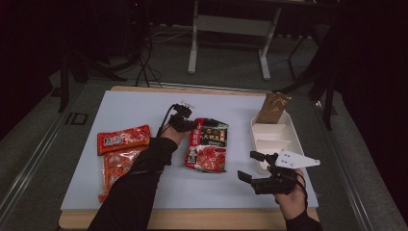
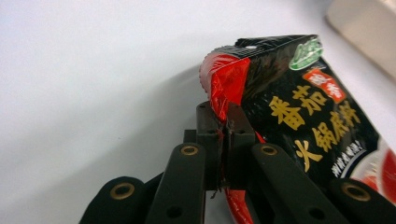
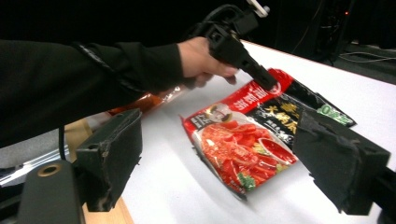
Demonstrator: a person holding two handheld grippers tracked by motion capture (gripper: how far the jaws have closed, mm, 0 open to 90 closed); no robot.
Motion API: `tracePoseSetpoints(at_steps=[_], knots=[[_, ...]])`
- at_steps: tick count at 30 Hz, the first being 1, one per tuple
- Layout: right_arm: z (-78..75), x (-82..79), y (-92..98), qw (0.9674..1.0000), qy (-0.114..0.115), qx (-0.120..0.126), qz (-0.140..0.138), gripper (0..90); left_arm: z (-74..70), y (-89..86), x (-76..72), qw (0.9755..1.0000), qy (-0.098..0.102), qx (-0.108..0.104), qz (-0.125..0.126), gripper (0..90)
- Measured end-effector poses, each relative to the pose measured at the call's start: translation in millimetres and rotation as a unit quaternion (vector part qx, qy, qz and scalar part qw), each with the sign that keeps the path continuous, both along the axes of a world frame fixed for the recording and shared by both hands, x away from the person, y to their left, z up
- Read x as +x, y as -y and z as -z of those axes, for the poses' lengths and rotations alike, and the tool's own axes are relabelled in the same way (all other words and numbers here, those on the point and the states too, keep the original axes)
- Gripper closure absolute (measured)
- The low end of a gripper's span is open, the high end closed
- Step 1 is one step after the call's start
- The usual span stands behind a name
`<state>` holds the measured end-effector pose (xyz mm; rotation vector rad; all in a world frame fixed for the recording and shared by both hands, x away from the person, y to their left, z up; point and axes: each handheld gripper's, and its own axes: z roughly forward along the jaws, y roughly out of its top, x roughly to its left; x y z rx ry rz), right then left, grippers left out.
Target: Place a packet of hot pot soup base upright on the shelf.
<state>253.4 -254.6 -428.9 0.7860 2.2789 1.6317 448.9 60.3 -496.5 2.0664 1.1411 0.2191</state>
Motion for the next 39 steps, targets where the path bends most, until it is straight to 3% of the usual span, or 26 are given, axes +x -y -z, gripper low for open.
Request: tracePoseSetpoints(at_steps=[7,18,21,28,33,35,39], knots=[[-8.0,-1.0,6.8,0.9996,0.019,0.0,0.022,17.5,-17.6,0.3,-16.7,0.9995,0.024,-0.009,0.02,87.7],[-14.9,-1.8,10.7,0.9955,0.061,-0.037,0.062,14.9,-32.4,-2.7,-37.3,0.9967,0.055,-0.052,0.028,87.7],[-15.4,-2.2,10.0,0.9943,0.063,-0.05,0.07,15.0,-37.2,-1.9,-43.3,0.9954,0.066,-0.061,0.033,87.7],[-17.4,-1.2,14.8,0.9959,0.038,-0.02,0.08,11.0,-50.3,-1.4,-63.0,0.9897,0.097,-0.092,0.052,87.7],[-18.5,-1.0,15.1,0.9943,0.039,-0.022,0.097,10.5,-60.2,-1.6,-73.7,0.9872,0.108,-0.097,0.066,87.6],[-18.9,-1.4,14.5,0.9942,0.041,-0.027,0.095,10.5,-64.5,-2.0,-77.5,0.9861,0.108,-0.104,0.071,87.6],[-19.3,-1.4,14.1,0.995,0.031,-0.03,0.091,10.7,-73.2,-4.8,-84.8,0.9831,0.127,-0.104,0.081,87.6]])
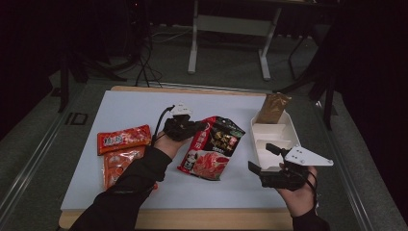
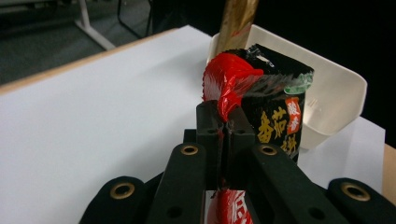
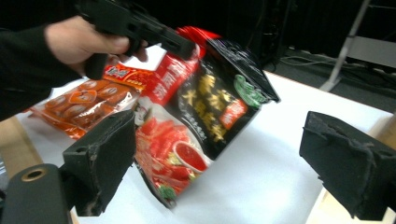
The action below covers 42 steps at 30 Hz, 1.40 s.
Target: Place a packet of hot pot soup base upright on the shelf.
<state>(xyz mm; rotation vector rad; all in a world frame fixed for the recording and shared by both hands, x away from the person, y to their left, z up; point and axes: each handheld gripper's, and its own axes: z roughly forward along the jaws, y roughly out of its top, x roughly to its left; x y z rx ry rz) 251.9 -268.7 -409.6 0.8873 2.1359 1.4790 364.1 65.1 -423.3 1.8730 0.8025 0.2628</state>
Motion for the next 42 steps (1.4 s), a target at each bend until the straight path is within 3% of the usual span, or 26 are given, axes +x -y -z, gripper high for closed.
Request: tracePoseSetpoints(at_steps=[4,7,12,15,21,27,28,32,36,38,42], knots=[[0.0,0.9,-0.2,1.0,-0.008,0.004,-0.002,12.3,-6.0,-6.2,-5.5,0.9999,0.015,-0.005,0.004,87.5],[-0.5,1.8,0.6,0.9999,-0.011,0.007,-0.006,16.7,-9.4,-11.3,-6.8,0.9997,0.013,-0.016,0.008,87.4],[-1.5,3.7,-1.7,0.9999,-0.009,0.002,-0.009,17.3,-13.5,-17.3,-10.4,0.9988,0.017,-0.044,0.01,87.4],[-2.2,5.9,-4.0,0.9999,-0.011,-0.002,-0.01,18.4,-15.3,-18.6,-13.5,0.9977,0.02,-0.061,0.024,87.3],[-5.8,12.9,-3.4,0.9999,-0.011,0.009,-0.009,21.7,-14.1,-20.1,-13.8,0.9936,0.005,-0.106,0.04,87.3],[-11.1,22.8,-4.3,0.9996,-0.017,0.018,-0.011,22.8,-14.8,-14.2,-20.8,0.9906,0.022,-0.123,0.056,87.2],[-12.0,25.0,-4.9,0.9996,-0.017,0.02,-0.01,22.9,-14.3,-12.5,-22.2,0.9883,0.027,-0.135,0.066,87.2],[-14.8,32.5,-9.9,0.9993,-0.022,0.024,-0.017,24.6,-13.0,-8.2,-24.4,0.9841,0.033,-0.155,0.079,87.2],[-16.1,35.0,-11.5,0.9987,-0.027,0.033,-0.026,36.2,-13.1,-4.0,-26.0,0.9814,0.031,-0.167,0.089,87.2],[-17.2,34.6,-10.1,0.9986,-0.02,0.039,-0.029,43.1,-13.7,-2.2,-27.1,0.9815,0.035,-0.165,0.09,87.2],[-19.0,35.2,-9.7,0.9976,-0.037,0.046,-0.037,58.2,-14.0,0.1,-29.5,0.9809,0.043,-0.168,0.088,87.1]])
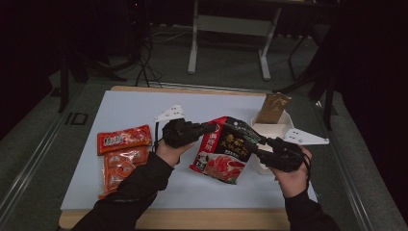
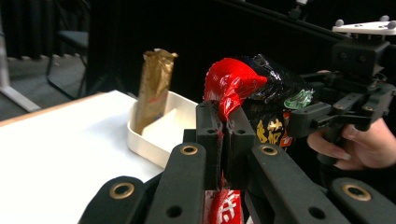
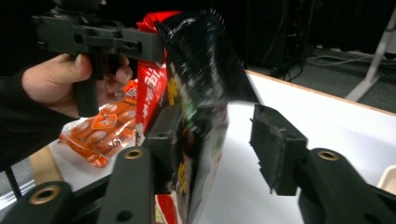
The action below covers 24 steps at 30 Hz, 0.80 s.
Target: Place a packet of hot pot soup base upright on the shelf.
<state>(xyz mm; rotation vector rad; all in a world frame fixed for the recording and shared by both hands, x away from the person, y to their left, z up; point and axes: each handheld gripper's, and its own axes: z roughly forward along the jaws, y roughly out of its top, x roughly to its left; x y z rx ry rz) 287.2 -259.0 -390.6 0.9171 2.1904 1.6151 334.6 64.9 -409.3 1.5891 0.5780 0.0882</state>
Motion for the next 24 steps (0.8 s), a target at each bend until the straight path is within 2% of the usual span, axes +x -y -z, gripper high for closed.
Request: tracePoseSetpoints(at_steps=[2,4,7,8,12,18,21,22,24], knots=[[0.1,1.3,0.3,0.9999,-0.009,0.007,-0.009,61.7,-0.1,1.4,-0.5,1.0,0.004,0.005,0.001,87.1],[0.2,3.6,0.1,0.9995,-0.021,0.01,-0.02,69.6,1.2,3.9,-0.6,0.9999,0.005,0.015,0.001,87.0],[0.6,4.3,-0.9,0.9996,-0.023,-0.002,-0.018,74.5,3.1,4.0,0.7,0.9996,0.004,0.026,0.004,86.6],[0.7,4.2,-1.0,0.9995,-0.023,-0.008,-0.017,75.4,3.1,4.3,-0.8,0.9994,0.01,0.032,0.002,86.4],[-1.9,3.9,0.8,0.9995,-0.027,-0.002,-0.015,77.3,2.7,4.6,-3.1,0.9992,0.015,0.037,0.003,84.9],[-10.2,3.0,1.7,0.9998,-0.015,-0.009,-0.009,77.8,1.7,5.4,-3.0,0.9992,0.008,0.039,0.003,79.5],[-13.1,4.5,2.9,0.9998,-0.014,-0.009,-0.009,77.8,1.5,4.8,-1.8,0.9994,-0.001,0.032,0.011,72.1],[-14.2,4.6,2.7,0.9998,-0.011,-0.014,-0.008,77.8,1.1,4.3,-1.7,0.9994,-0.002,0.033,0.005,68.4],[-15.9,5.5,3.5,0.9998,-0.01,-0.015,-0.008,77.8,0.4,2.8,-1.3,0.9994,-0.007,0.033,0.002,56.1]])
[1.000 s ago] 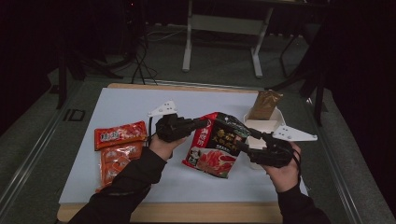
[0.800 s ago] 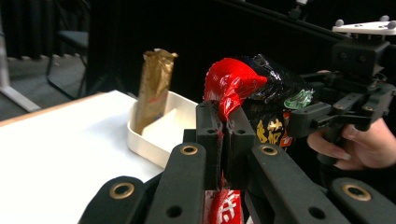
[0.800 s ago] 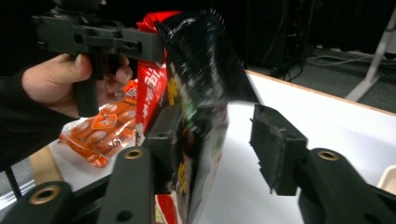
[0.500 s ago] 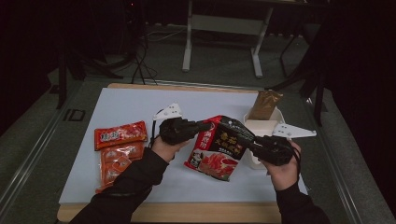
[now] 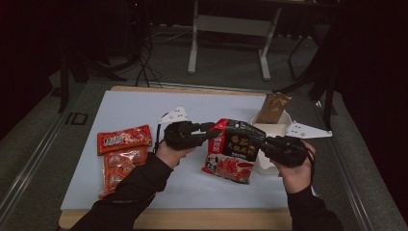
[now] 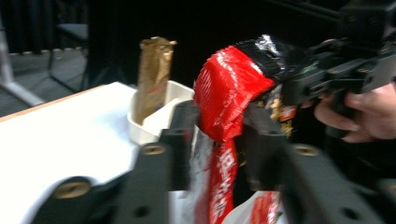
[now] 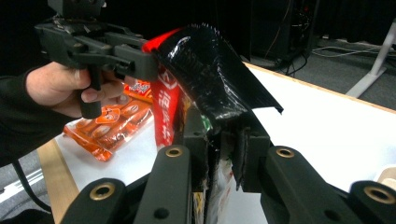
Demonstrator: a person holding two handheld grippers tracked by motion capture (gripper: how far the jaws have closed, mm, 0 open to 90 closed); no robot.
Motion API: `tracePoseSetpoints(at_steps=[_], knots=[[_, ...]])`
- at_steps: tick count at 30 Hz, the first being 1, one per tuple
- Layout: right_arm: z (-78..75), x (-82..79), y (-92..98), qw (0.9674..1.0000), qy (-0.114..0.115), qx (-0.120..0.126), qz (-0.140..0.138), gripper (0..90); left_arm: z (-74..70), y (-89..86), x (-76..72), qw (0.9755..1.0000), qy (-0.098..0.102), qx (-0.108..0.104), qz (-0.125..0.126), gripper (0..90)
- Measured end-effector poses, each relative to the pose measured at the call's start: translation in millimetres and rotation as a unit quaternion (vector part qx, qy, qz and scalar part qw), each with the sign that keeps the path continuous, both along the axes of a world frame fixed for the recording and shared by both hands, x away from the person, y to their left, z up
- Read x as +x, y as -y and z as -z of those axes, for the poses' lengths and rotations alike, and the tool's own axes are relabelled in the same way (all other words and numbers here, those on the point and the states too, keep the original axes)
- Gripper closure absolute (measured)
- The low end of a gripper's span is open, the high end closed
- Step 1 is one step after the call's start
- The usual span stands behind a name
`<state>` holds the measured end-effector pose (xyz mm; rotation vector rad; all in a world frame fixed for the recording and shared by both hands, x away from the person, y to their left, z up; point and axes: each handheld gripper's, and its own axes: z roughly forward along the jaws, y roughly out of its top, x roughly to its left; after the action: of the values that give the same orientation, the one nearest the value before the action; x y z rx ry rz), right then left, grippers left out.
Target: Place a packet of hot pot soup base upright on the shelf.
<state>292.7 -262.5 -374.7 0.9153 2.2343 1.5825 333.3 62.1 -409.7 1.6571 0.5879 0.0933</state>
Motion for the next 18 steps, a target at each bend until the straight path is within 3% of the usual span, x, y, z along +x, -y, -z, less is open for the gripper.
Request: tracePoseSetpoints(at_steps=[2,5,9,13,18], knots=[[-1.1,1.1,1.5,1.0,0.002,-0.003,0.001,77.7,-0.8,-2.0,-0.1,1.0,-0.001,0.0,-0.004,47.2],[-3.4,3.4,5.9,1.0,0.004,0.002,0.007,77.6,-0.6,-3.9,-0.3,0.9998,-0.013,-0.004,0.013,37.8],[-10.4,4.1,10.3,0.9998,0.015,0.007,0.014,77.6,2.5,-0.9,-5.1,0.9997,-0.013,0.022,0.003,14.7],[-18.3,5.9,13.6,0.9995,0.024,0.009,0.018,77.6,7.4,-1.3,-11.2,0.9996,-0.007,0.026,0.011,5.0],[-25.1,11.8,18.1,0.9993,0.028,0.008,0.024,77.5,15.1,-6.6,-18.9,0.9993,-0.006,0.038,0.0,2.7]])
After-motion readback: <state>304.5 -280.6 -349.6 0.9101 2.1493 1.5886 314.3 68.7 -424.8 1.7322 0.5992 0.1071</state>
